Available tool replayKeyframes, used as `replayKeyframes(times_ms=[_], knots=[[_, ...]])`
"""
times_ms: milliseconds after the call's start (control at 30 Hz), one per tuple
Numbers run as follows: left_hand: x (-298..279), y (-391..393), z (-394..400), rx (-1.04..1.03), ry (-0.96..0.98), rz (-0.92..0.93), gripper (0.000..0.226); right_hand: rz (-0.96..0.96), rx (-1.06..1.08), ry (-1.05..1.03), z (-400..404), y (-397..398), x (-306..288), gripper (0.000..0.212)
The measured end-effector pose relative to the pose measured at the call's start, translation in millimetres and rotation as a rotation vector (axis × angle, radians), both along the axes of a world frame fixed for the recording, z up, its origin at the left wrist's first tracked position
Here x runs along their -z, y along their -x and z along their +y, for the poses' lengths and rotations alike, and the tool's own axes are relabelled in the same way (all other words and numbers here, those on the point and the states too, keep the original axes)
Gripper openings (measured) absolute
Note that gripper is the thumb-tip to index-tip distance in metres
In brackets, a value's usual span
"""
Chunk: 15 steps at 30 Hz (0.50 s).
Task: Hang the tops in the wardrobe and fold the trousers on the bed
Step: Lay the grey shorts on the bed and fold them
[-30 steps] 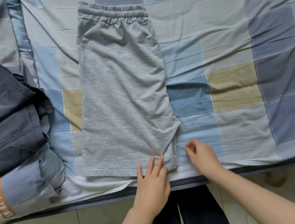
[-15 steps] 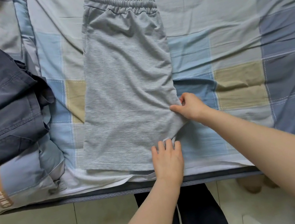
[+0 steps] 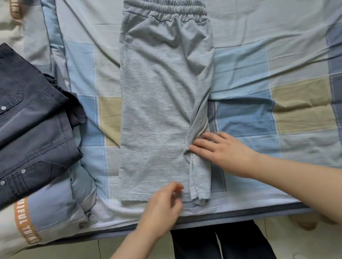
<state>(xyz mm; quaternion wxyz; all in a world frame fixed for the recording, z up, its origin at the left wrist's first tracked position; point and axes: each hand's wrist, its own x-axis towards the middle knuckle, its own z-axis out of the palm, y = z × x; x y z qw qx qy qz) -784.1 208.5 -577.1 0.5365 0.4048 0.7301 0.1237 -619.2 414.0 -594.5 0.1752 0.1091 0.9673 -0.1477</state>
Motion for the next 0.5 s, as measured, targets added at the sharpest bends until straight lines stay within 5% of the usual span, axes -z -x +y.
replayKeyframes(times_ms=[100, 167, 333, 500], knots=[[15.4, 64.6, -5.7, 0.418, -0.407, 0.465, 0.066, -0.024, -0.133, -0.106, 6.1, -4.9, 8.7, 0.059], [22.0, 107.7, 1.4, 0.591, -0.497, 0.677, 0.068, -0.002, -0.182, -0.151, 7.5, -3.7, 12.5, 0.052], [40.9, 172.6, 26.7, 0.952, -0.495, 0.802, 0.092, 0.058, -0.207, -0.133, 3.0, 6.6, 19.6, 0.060], [55.9, 181.8, 52.3, 1.093, -0.659, 0.782, 0.065, 0.112, -0.235, -0.138, 7.5, 9.7, 36.4, 0.052]])
